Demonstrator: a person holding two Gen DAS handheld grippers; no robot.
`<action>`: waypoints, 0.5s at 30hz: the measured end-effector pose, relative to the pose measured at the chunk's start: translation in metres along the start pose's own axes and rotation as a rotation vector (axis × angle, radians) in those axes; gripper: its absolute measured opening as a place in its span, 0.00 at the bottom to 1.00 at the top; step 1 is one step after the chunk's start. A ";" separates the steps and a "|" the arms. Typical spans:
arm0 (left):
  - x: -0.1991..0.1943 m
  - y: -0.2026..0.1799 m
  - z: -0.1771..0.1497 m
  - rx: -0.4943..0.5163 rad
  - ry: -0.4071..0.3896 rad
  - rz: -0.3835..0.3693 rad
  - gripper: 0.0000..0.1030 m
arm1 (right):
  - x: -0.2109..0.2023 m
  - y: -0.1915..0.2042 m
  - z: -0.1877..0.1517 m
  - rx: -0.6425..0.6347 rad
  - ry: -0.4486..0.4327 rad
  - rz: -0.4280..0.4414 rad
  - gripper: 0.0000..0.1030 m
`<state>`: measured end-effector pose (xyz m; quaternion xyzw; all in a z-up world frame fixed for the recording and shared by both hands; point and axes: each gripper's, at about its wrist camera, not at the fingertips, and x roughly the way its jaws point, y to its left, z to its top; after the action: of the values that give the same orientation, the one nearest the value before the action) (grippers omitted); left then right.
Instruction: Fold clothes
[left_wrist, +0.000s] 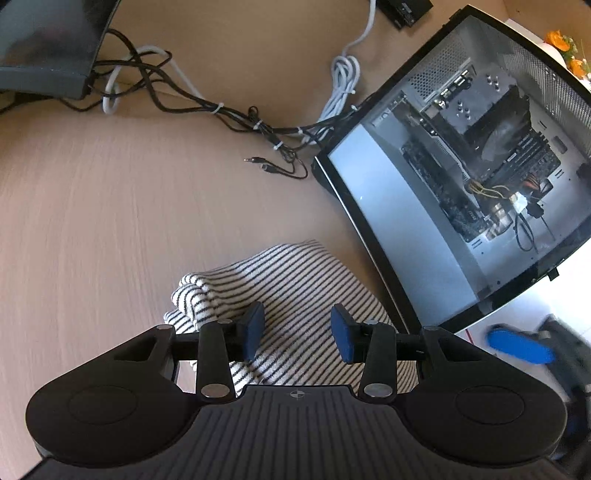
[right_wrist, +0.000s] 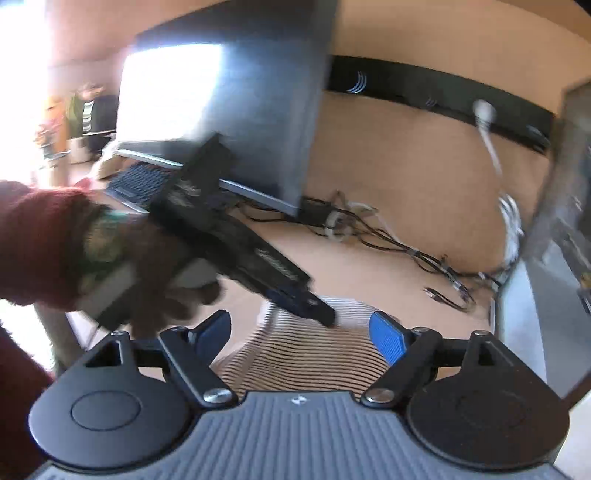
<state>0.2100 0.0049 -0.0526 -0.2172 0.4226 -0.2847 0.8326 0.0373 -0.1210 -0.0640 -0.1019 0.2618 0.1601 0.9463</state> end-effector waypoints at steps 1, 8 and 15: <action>-0.001 0.000 0.000 0.000 0.001 0.000 0.43 | 0.006 0.002 -0.008 -0.002 0.028 -0.016 0.80; -0.001 -0.002 -0.002 0.035 0.017 0.016 0.44 | 0.058 0.039 -0.057 -0.142 0.189 -0.068 0.86; 0.001 -0.001 -0.002 0.037 0.023 0.017 0.44 | 0.030 -0.006 -0.021 0.091 0.095 -0.037 0.86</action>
<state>0.2084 0.0030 -0.0536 -0.1947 0.4284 -0.2879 0.8341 0.0540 -0.1251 -0.0971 -0.0708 0.3115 0.1255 0.9392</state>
